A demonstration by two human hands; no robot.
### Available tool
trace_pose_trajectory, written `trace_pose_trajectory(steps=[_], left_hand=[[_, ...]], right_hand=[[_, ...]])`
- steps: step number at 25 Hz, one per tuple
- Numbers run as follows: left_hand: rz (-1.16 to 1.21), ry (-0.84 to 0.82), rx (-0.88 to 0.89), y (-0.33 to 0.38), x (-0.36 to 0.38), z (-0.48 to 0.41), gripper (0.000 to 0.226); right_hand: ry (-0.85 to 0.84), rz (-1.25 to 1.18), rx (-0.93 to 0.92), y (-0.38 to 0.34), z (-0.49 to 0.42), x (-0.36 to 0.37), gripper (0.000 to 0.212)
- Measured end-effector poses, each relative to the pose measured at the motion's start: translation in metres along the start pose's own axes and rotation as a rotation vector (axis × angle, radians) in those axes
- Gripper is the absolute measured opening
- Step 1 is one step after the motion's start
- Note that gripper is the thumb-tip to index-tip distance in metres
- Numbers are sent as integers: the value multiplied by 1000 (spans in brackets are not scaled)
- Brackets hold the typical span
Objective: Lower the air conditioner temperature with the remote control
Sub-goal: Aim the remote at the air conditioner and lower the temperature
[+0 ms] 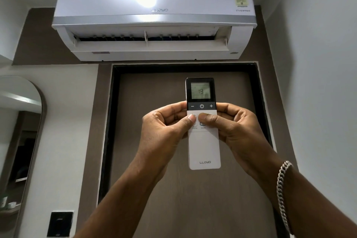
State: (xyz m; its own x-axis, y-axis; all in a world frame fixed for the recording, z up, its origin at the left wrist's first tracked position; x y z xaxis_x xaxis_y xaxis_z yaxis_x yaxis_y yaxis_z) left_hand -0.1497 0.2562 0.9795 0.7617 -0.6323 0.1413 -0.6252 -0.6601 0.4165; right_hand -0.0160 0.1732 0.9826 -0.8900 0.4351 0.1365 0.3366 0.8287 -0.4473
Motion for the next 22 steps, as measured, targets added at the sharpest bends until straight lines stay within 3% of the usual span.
trace_pose_trajectory(steps=[5,9,13,16,22], left_hand=[[14,27,-41,-3,-3,-2,29],[14,53,-57,-1,-3,-6,26],[12,82,-39,4,-2,-7,7],[17,95,-25,10,-2,-7,14],[-7,145,-25,11,-6,-8,8]], right_hand=[[-2,9,-14,-3,4,3,43],[-6,37,-20,-2,4,4,37],[-11,24,-18,-3,4,6,35],[-16,21,-21,-4,3,10,34],[-18,-7,-35,-8,6,16,34]])
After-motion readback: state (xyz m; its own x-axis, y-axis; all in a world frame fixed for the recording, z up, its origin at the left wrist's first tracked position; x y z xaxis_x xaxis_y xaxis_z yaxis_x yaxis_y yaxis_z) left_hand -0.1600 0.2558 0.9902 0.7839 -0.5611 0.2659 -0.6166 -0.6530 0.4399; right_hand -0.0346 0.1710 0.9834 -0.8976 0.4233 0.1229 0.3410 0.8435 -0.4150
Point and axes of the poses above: each hand's wrist, its own z-axis away from the middle knuckle, its own x-axis out of the palm, y = z × x, the point moved 6 cm from there along -z, towards the middle knuckle, and after that the axes turned 9 degrees about y, right-handed, at the moved point
